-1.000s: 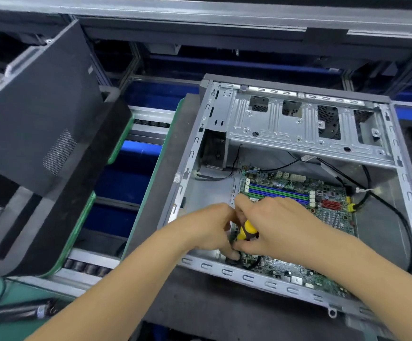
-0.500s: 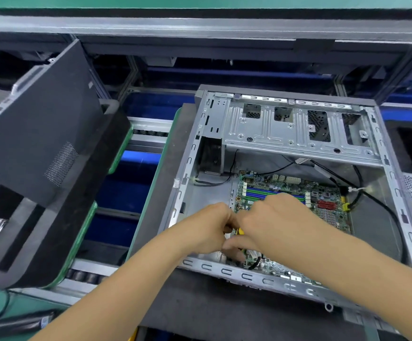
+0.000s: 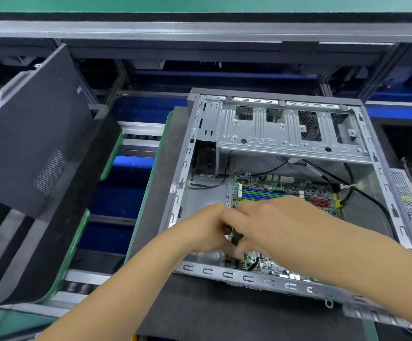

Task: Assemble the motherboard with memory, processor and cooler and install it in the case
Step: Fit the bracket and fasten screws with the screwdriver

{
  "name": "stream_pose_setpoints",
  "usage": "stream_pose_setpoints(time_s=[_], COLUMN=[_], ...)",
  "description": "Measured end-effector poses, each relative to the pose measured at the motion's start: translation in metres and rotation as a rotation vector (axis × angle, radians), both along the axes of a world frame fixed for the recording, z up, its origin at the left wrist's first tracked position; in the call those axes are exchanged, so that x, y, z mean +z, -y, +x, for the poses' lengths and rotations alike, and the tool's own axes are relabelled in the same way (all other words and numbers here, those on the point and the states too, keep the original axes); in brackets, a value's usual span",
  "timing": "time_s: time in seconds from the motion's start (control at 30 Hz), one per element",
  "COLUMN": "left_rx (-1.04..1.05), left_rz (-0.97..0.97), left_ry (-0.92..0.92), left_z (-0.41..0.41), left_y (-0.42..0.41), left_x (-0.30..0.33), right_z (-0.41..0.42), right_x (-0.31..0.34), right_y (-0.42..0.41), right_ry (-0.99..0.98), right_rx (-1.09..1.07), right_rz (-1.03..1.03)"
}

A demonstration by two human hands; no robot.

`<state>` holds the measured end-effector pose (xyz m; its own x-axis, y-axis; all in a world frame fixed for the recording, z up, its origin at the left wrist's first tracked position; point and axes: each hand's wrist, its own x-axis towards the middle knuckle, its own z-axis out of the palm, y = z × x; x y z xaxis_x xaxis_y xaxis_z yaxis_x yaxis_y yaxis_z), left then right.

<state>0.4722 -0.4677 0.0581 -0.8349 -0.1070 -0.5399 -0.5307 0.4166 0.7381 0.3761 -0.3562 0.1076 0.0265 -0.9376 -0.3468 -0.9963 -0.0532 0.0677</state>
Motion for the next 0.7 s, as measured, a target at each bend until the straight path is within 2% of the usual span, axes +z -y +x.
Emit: stream_pose_setpoints(time_s=[0.07, 0.27, 0.4, 0.6, 0.7], left_rx=[-0.030, -0.003, -0.010, 0.052, 0.058], left_rz=[0.037, -0.020, -0.066, -0.003, 0.020], left_ry=[0.004, -0.009, 0.013, -0.055, -0.071], left_z=[-0.001, 0.002, 0.005, 0.009, 0.009], left_y=[0.001, 0.002, 0.000, -0.002, -0.005], left_x=[0.000, -0.004, -0.005, -0.001, -0.001], right_z=[-0.003, 0.001, 0.002, 0.006, 0.008], right_x=[0.003, 0.001, 0.002, -0.010, -0.009], right_y=[-0.002, -0.002, -0.004, 0.003, -0.001], right_ry=[0.081, 0.064, 0.100, -0.085, -0.077], right_rx=[0.033, 0.030, 0.060, -0.039, -0.080], right_rz=[0.037, -0.012, 0.032, -0.047, -0.055])
